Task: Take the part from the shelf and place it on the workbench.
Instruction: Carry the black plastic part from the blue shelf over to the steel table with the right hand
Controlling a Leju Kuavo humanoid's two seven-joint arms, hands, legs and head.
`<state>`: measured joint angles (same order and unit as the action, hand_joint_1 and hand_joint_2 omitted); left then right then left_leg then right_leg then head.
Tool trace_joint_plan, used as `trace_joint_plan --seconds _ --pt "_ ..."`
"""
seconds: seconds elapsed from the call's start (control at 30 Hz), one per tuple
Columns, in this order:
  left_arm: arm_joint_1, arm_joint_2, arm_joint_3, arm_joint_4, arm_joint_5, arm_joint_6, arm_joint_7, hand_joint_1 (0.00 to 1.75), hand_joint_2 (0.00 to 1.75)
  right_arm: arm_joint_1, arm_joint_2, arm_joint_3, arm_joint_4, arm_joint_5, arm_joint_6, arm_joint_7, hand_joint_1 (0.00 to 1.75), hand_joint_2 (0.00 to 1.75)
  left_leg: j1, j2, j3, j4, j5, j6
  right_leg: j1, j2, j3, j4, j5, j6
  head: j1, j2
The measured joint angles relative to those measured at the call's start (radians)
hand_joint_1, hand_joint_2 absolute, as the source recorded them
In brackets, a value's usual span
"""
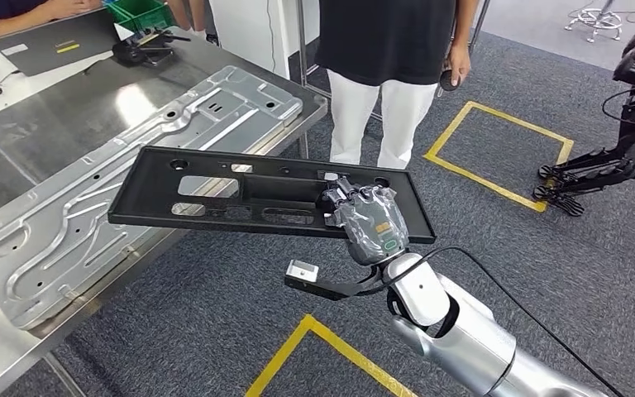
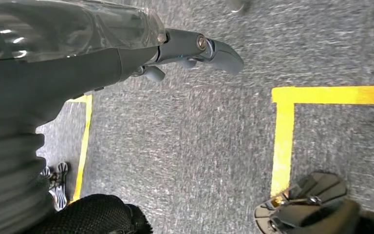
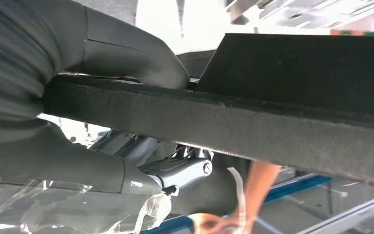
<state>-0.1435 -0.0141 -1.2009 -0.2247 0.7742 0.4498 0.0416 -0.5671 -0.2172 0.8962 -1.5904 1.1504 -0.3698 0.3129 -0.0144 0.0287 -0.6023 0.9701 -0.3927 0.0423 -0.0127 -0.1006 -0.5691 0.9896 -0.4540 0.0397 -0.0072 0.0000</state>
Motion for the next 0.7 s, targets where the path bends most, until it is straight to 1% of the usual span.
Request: trace_joint_plan --seconds 0.03,0.07,0.1,0.13,0.17,0.2,0.23,0.27,0.3,0.33,0.37,0.4,0.43,0.47,0.5,0.53,0.57,0.6,0.63,0.67,0.7 --pt "0.001 0.0 0.0 0.0 0.0 0.0 0.0 0.0 1.75 0.0 0.003 0.001 0.001 0.0 0.0 -0.002 1.75 1.75 0.004 -0.011 0.006 -0.004 0.003 0.005 -0.001 0.013 -0.001 0.011 -0.01 0.004 0.0 0.0" --pt "0.002 0.0 0.0 0.0 -0.001 0.0 0.0 0.0 1.75 0.0 0.004 0.001 0.002 0.0 -0.001 -0.003 1.75 1.75 0.008 -0.021 0.012 -0.009 0.006 0.011 -0.003 0.035 -0.012 0.042 -0.03 0.006 0.001 0.0" --pt "0.002 0.0 0.0 0.0 -0.001 -0.001 0.0 0.0 1.75 0.001 0.005 0.002 0.003 -0.001 -0.002 -0.004 1.75 1.75 0.011 -0.031 0.017 -0.011 0.007 0.015 -0.005 0.062 -0.036 0.094 -0.058 0.008 0.002 0.0" --pt "0.001 0.0 0.0 0.0 -0.002 -0.001 0.0 0.0 1.75 0.002 0.005 0.003 0.004 -0.001 -0.002 -0.004 1.75 1.75 0.012 -0.041 0.018 -0.011 0.007 0.018 -0.005 0.082 -0.07 0.162 -0.089 0.009 0.003 0.0" --pt "0.0 0.0 0.0 0.0 -0.003 -0.001 0.0 0.0 1.75 0.004 0.005 0.004 0.006 -0.002 -0.003 -0.005 1.75 1.75 0.012 -0.053 0.018 -0.011 0.007 0.02 -0.005 0.091 -0.107 0.23 -0.113 0.01 0.004 0.0" --pt "-0.001 -0.001 0.0 0.0 -0.003 -0.001 0.0 0.0 1.75 0.006 0.005 0.006 0.008 -0.002 -0.003 -0.005 1.75 1.75 0.012 -0.066 0.018 -0.011 0.007 0.02 -0.005 0.095 -0.135 0.276 -0.121 0.011 0.004 0.0" --pt "-0.001 -0.001 0.0 0.0 -0.003 -0.001 0.0 0.0 1.75 0.008 0.005 0.008 0.01 -0.004 -0.003 -0.005 1.75 1.75 0.013 -0.081 0.019 -0.011 0.006 0.019 -0.005 0.096 -0.147 0.285 -0.11 0.012 0.004 0.0" --pt "0.0 -0.001 0.0 0.0 -0.003 -0.001 0.0 0.0 1.75 0.009 0.005 0.009 0.012 -0.005 -0.003 -0.005 1.75 1.75 0.014 -0.095 0.02 -0.01 0.006 0.018 -0.006 0.098 -0.138 0.253 -0.08 0.013 0.004 0.0" --pt "0.0 -0.001 0.0 0.0 -0.004 -0.001 0.0 0.0 1.75 0.009 0.005 0.01 0.012 -0.007 -0.003 -0.005 1.75 1.75 0.016 -0.108 0.022 -0.009 0.004 0.016 -0.009 0.107 -0.112 0.188 -0.04 0.013 0.004 0.0" --pt "0.0 -0.001 0.0 0.0 -0.005 -0.001 0.0 0.0 1.75 0.009 0.005 0.011 0.013 -0.007 -0.003 -0.005 1.75 1.75 0.016 -0.12 0.021 -0.007 0.002 0.012 -0.013 0.131 -0.081 0.114 -0.004 0.014 0.004 0.0" --pt "-0.001 -0.001 0.0 0.0 -0.006 -0.001 0.0 0.0 1.75 0.009 0.005 0.012 0.014 -0.008 -0.004 -0.005 1.75 1.75 0.016 -0.132 0.02 -0.004 -0.001 0.007 -0.016 0.152 -0.055 0.054 0.02 0.014 0.004 0.0" --pt "-0.002 -0.001 0.0 0.0 -0.007 -0.001 0.001 0.0 1.75 0.009 0.006 0.013 0.014 -0.008 -0.004 -0.005 1.75 1.75 0.016 -0.141 0.016 -0.001 -0.003 0.002 -0.018 0.167 -0.039 0.016 0.032 0.012 0.004 0.0" --pt "-0.002 -0.001 0.0 0.0 -0.009 -0.001 0.001 0.0 1.75 0.01 0.007 0.015 0.015 -0.008 -0.004 -0.005 1.75 1.75 0.017 -0.151 0.013 -0.001 -0.003 -0.004 -0.017 0.174 -0.033 0.002 0.032 0.009 0.003 0.0" --pt "-0.001 -0.001 0.0 0.0 -0.01 -0.001 0.001 0.0 1.75 0.01 0.008 0.017 0.015 -0.008 -0.004 -0.005 1.75 1.75 0.018 -0.16 0.01 -0.001 -0.003 -0.01 -0.014 0.164 -0.032 0.0 0.032 0.003 0.003 0.0" --pt "0.001 0.0 0.0 0.0 -0.012 -0.002 0.001 0.0 1.75 0.01 0.01 0.017 0.016 -0.008 -0.004 -0.005 1.75 1.75 0.021 -0.162 0.008 -0.001 -0.003 -0.015 -0.013 0.152 -0.031 -0.001 0.033 -0.004 0.003 0.0" --pt "0.003 0.001 0.0 0.0 -0.013 -0.003 0.001 0.0 1.75 0.009 0.012 0.017 0.016 -0.008 -0.004 -0.005 1.75 1.75 0.021 -0.149 0.003 0.008 -0.009 -0.021 -0.012 0.142 -0.03 -0.003 0.033 -0.01 0.003 0.0" --pt "0.004 0.001 0.0 0.0 -0.015 -0.005 0.002 0.0 1.75 0.008 0.013 0.017 0.016 -0.009 -0.004 -0.004 1.75 1.75 0.021 -0.125 -0.01 0.035 -0.024 -0.026 -0.013 0.131 -0.029 -0.004 0.033 -0.016 0.001 0.0" --pt "0.003 0.002 0.0 0.0 -0.015 -0.006 0.003 0.0 1.75 0.008 0.015 0.017 0.016 -0.009 -0.004 -0.004 1.75 1.75 0.02 -0.095 -0.032 0.082 -0.049 -0.03 -0.013 0.12 -0.027 -0.005 0.032 -0.021 -0.001 0.0" --pt "0.002 0.001 0.0 0.0 -0.015 -0.008 0.003 0.0 1.75 0.008 0.016 0.017 0.016 -0.009 -0.004 -0.004 1.75 1.75 0.02 -0.069 -0.066 0.15 -0.079 -0.035 -0.011 0.109 -0.026 -0.005 0.031 -0.024 -0.003 0.0" --pt "0.001 0.001 0.0 0.0 -0.015 -0.009 0.003 0.0 1.75 0.009 0.016 0.018 0.017 -0.009 -0.004 -0.004 1.75 1.75 0.021 -0.055 -0.104 0.223 -0.107 -0.039 -0.01 0.097 -0.026 -0.005 0.029 -0.027 -0.003 0.0" --pt "0.001 0.001 0.0 0.0 -0.015 -0.009 0.003 0.0 1.75 0.011 0.016 0.018 0.019 -0.01 -0.004 -0.004 1.75 1.75 0.022 -0.05 -0.133 0.277 -0.123 -0.041 -0.008 0.084 -0.025 -0.005 0.027 -0.028 -0.003 0.0"
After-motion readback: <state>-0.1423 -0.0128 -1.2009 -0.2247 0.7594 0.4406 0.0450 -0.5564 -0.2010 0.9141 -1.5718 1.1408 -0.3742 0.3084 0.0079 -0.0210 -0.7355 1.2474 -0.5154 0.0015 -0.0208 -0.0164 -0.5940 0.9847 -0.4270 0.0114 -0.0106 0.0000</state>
